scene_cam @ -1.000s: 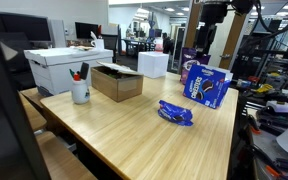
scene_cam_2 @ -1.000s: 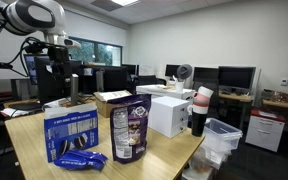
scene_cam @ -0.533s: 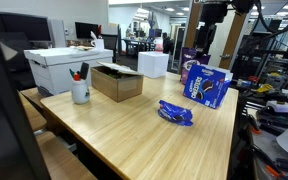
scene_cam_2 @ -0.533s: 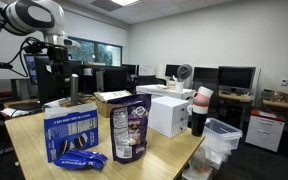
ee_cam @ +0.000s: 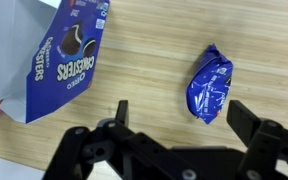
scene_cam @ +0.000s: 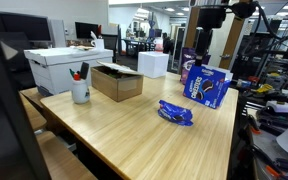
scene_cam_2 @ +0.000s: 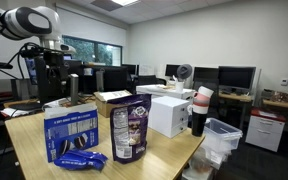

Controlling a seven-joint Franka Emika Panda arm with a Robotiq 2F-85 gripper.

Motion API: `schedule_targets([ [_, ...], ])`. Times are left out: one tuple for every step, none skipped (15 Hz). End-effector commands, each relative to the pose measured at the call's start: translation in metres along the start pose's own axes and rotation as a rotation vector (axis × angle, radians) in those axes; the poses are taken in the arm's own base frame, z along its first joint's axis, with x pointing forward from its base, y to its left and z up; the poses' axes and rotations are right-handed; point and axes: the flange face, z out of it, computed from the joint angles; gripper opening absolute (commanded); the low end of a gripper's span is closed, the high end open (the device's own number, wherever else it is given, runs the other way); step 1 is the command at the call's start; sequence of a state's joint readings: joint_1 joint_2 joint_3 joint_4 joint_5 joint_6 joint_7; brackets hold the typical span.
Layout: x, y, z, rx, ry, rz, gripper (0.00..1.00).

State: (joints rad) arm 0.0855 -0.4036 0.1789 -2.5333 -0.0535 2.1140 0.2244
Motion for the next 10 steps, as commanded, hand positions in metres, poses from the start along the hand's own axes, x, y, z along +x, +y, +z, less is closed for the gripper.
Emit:
schedule_targets([
  [0.006,-0.017,0.023,0.006,-0.012,-0.020,1.00],
  [0.007,-0.023,0.030,0.013,-0.027,-0.031,1.00],
  [0.008,-0.026,0.035,0.014,-0.037,-0.041,1.00],
  [0.010,-0.029,0.039,0.009,-0.045,-0.050,1.00],
  [0.006,-0.023,0.032,0.003,-0.044,-0.050,1.00],
  [0.008,-0.025,0.037,0.003,-0.052,-0.055,1.00],
  [0.009,-0.026,0.040,0.004,-0.057,-0.056,1.00],
  [0.009,-0.026,0.040,0.004,-0.058,-0.056,1.00],
  [0.009,-0.026,0.040,0.004,-0.058,-0.056,1.00],
  [0.009,-0.026,0.040,0.004,-0.057,-0.056,1.00],
])
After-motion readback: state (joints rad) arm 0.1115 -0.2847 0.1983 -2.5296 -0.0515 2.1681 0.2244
